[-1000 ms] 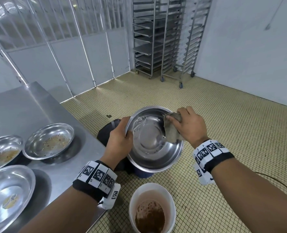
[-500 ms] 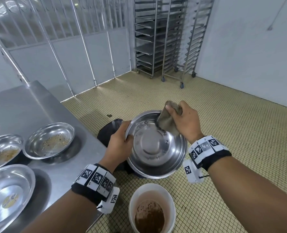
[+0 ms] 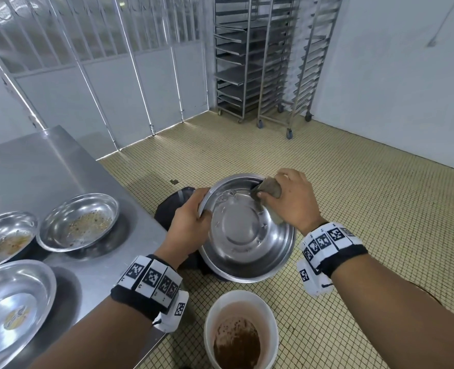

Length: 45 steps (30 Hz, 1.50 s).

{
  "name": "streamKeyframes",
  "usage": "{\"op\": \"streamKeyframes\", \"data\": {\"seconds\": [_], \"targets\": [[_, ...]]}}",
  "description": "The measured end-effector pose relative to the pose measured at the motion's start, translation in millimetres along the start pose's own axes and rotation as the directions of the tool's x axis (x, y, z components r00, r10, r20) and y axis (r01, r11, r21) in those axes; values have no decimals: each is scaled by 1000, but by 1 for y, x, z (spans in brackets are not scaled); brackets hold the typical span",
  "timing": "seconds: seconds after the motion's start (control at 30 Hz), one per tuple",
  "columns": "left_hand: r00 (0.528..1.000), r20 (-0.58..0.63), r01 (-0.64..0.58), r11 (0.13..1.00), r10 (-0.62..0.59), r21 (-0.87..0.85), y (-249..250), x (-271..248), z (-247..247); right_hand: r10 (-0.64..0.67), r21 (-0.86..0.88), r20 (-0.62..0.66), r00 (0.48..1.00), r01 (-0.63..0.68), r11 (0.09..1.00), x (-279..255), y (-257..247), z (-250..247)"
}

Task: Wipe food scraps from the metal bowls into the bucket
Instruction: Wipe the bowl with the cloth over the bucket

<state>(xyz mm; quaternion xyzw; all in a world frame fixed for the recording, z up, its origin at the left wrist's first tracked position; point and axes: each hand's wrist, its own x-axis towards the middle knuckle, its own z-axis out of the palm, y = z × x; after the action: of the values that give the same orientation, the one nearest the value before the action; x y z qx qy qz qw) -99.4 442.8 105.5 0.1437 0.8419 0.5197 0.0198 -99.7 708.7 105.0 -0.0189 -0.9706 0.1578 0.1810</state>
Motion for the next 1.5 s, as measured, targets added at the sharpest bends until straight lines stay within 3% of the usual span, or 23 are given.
{"op": "streamKeyframes", "data": {"seconds": [0.1,0.2,0.37,0.47,0.67,0.8,0.87,1.0,1.07,1.2,1.3,1.37,1.5], "targets": [[1000,13,-23,1000,23,3,4,4,-2,66,203,39,997,-73,976,7,4,-3],[999,-26,-34,999,34,-21,4,9,-1,81,459,122,989,-128,879,1,-4,-2],[995,-98,-35,999,34,-8,-1,17,0,165,540,-22,986,-128,832,-19,-13,16],[997,-59,-54,998,57,44,1,17,-2,179,503,-58,982,-126,855,-22,-14,17],[995,22,-97,994,96,56,12,19,-2,55,315,-137,989,-10,949,-13,-16,3],[993,-97,-75,995,68,-72,15,20,-7,226,512,-25,974,-181,839,-24,-15,4],[992,-104,-79,994,71,-78,15,20,-8,248,520,1,969,-213,828,-27,-16,7],[993,-3,-117,991,118,57,12,19,-1,110,369,-67,992,-78,926,-18,-19,-3],[992,13,-124,991,123,43,11,19,2,67,328,-77,995,-39,944,-13,-21,-10],[990,-121,-90,991,78,-97,13,25,-5,235,504,-77,969,-165,848,-23,-19,-6],[982,-172,-101,990,83,-100,15,27,-9,310,563,-43,950,-234,793,-33,-20,3],[988,-125,-103,993,95,-64,16,26,-7,276,504,-69,959,-205,839,-28,-21,-3],[991,11,-130,991,130,34,20,23,2,64,242,-56,996,-49,969,-9,-30,-29]]}}
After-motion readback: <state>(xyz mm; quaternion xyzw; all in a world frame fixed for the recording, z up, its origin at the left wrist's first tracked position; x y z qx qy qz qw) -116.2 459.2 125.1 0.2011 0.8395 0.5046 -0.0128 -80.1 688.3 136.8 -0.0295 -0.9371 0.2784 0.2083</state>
